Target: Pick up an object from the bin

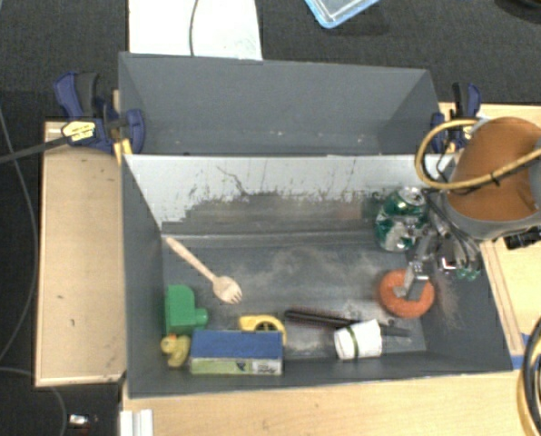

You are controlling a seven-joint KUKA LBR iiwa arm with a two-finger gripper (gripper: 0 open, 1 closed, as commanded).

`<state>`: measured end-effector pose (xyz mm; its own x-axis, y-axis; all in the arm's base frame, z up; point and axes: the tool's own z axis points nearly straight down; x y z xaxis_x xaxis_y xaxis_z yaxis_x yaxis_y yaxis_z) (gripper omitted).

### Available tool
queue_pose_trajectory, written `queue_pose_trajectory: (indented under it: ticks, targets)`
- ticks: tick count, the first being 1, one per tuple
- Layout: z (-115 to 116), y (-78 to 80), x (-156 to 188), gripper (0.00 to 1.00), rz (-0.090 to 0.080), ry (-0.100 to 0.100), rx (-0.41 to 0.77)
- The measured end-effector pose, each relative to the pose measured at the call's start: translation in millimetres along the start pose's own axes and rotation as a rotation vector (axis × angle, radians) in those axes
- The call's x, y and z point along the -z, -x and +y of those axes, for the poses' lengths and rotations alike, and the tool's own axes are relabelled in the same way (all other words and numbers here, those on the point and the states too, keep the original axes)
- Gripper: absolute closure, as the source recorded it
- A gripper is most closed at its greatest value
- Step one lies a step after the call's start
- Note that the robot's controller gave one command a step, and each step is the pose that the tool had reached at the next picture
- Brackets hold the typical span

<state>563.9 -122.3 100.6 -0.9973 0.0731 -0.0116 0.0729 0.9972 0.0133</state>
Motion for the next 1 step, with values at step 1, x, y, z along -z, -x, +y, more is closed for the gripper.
queue_pose_trajectory:
  ticks: [1]
  targets:
    - [-17.3,-11.9,-11.6,0.0,-0.004,0.0,0.118]
